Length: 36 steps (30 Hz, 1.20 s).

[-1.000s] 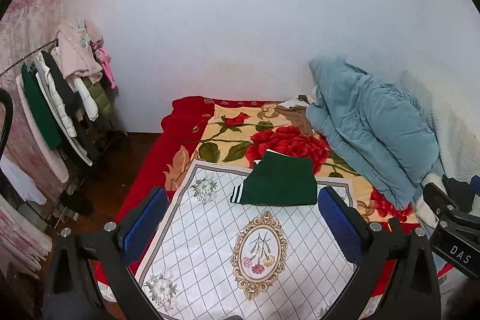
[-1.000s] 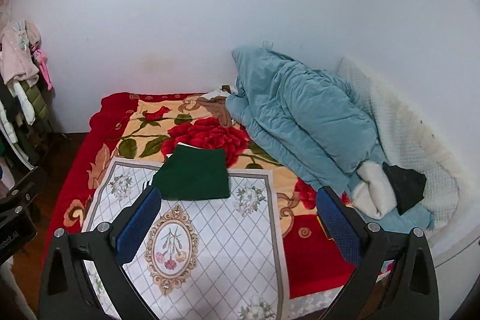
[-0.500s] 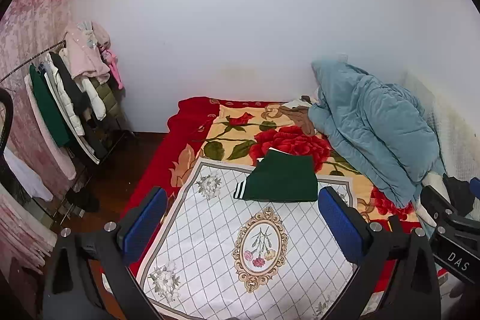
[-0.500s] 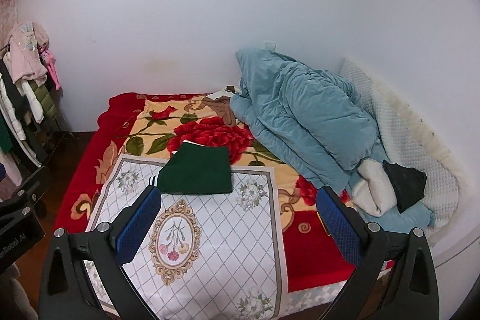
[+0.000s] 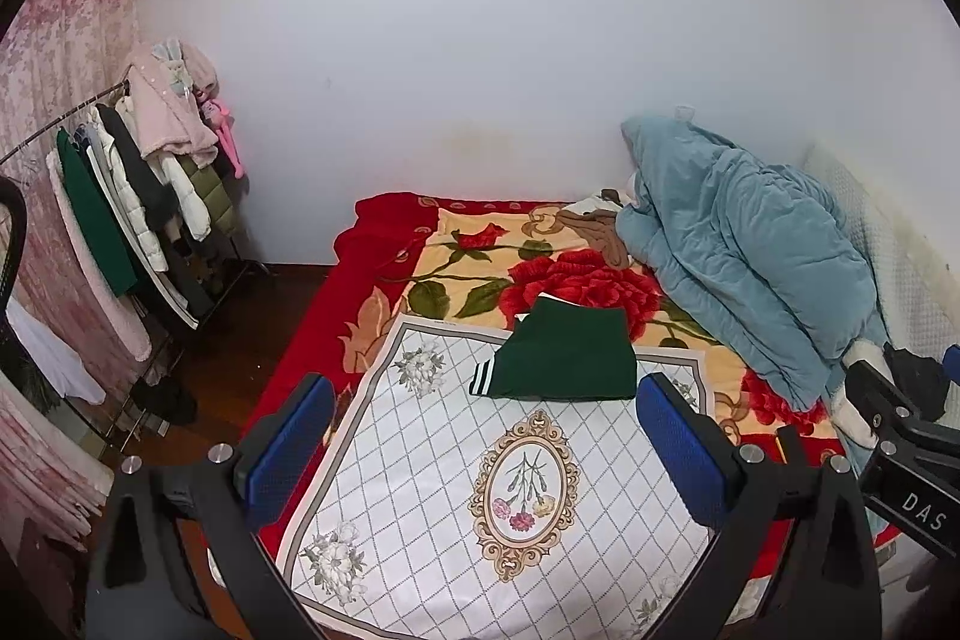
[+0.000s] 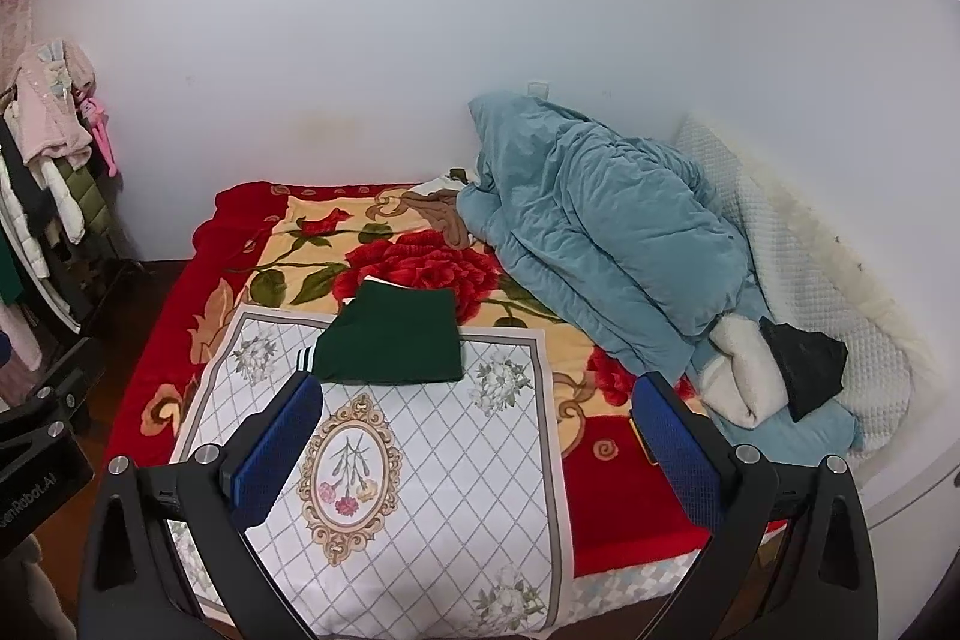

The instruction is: Fold large clothes

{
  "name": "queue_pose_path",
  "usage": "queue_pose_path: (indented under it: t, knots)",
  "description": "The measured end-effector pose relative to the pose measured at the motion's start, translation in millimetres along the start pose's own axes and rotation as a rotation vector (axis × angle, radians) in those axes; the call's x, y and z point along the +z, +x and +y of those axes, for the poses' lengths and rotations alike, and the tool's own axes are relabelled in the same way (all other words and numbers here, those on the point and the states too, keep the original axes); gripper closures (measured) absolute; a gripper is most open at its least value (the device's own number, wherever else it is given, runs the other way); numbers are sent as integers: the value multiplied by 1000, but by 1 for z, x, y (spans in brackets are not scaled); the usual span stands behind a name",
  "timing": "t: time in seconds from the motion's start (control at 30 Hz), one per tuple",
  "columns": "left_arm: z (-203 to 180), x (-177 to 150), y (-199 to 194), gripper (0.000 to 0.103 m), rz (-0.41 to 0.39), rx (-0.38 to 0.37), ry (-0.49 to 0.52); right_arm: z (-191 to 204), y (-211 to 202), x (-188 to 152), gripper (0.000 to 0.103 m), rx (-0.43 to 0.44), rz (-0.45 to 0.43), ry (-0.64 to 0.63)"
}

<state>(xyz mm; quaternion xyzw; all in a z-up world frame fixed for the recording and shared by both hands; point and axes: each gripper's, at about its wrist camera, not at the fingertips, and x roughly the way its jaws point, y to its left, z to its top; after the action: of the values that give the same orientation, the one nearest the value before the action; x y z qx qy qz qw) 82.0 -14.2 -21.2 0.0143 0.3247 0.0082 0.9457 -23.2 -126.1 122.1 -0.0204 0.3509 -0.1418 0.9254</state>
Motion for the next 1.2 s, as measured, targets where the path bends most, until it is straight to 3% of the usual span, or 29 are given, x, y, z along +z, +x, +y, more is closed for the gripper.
queue_pose_path:
  t: [1.2]
  knots:
    - [10,7,-4,0,-18,-19,-2,11,2,6,0,12,-15,-5]
